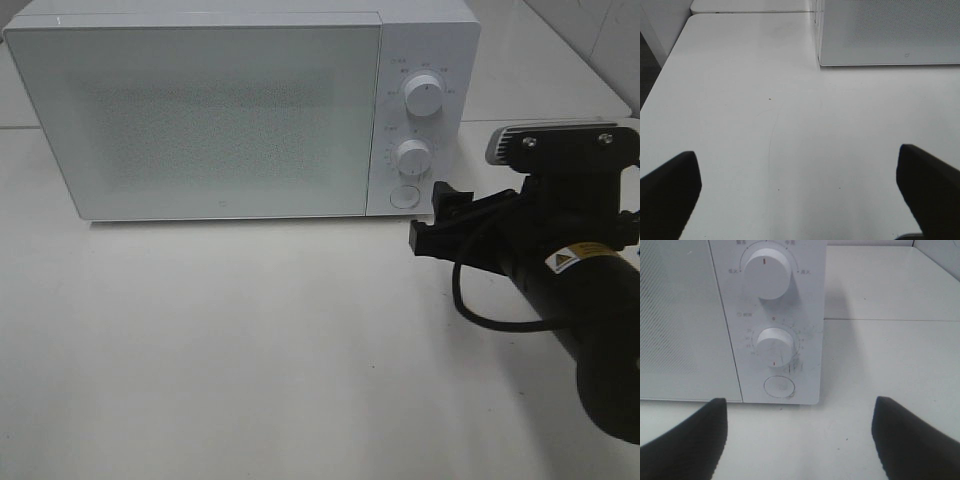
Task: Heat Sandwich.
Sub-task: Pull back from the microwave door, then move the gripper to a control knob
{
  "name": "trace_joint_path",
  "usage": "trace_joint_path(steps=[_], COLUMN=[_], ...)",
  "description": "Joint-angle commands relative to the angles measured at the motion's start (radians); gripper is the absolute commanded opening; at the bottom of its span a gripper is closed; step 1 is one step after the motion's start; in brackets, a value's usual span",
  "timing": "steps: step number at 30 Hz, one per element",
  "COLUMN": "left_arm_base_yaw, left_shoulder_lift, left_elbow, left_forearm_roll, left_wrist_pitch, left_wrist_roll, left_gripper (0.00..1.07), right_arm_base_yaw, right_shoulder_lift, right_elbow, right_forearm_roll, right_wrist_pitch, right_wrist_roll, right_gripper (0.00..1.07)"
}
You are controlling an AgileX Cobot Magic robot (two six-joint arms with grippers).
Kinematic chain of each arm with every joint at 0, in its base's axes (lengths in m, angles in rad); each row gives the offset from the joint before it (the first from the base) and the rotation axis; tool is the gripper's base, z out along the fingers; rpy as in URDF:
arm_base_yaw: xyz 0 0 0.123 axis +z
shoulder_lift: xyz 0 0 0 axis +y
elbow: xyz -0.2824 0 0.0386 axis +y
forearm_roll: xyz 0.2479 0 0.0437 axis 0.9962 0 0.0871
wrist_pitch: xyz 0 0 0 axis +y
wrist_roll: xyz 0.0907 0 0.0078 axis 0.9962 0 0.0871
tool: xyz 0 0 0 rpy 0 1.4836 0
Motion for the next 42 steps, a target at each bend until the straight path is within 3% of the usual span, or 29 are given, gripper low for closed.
trace_joint_path(steps=[1, 8, 19, 26, 36, 42], left_arm_base_yaw=[0.000, 0.000, 0.000, 0.000, 0.000, 0.000], left_shoulder_lift=[-0.022, -0.022, -0.022, -0.022, -0.022, -0.022], left_elbow=[0.003, 0.003, 0.003, 0.003, 0.003, 0.003], left_forearm_roll=[-0.009, -0.009, -0.009, -0.009, -0.009, -0.009], left_wrist_pitch=[-0.013, -0.013, -0.013, -0.013, -0.013, -0.013], left_wrist_roll=[0.000, 0.000, 0.000, 0.000, 0.000, 0.000], left_gripper=[1.00, 1.00, 1.00, 1.00, 1.00, 1.00], right_arm_base_yaw=[0.039, 0.073, 0.066, -0.006, -0.104, -0.116], right_shoulder_lift=[0.034, 0.096, 0.106, 0.106, 0.208, 0.256], right_elbow=[-0.035, -0.100, -0.110, -0.116, -0.212, -0.261], right_forearm_roll=[0.045, 0.092, 0.079, 0.009, -0.086, -0.128], right_wrist_pitch=[-0.010, -0.008, -0.014, -0.032, -0.062, -0.035], right_wrist_roll=[-0.044, -0.068, -0.028, 0.033, 0.034, 0.072], right_gripper=[0.76, 0.76, 0.76, 0.76, 0.76, 0.76])
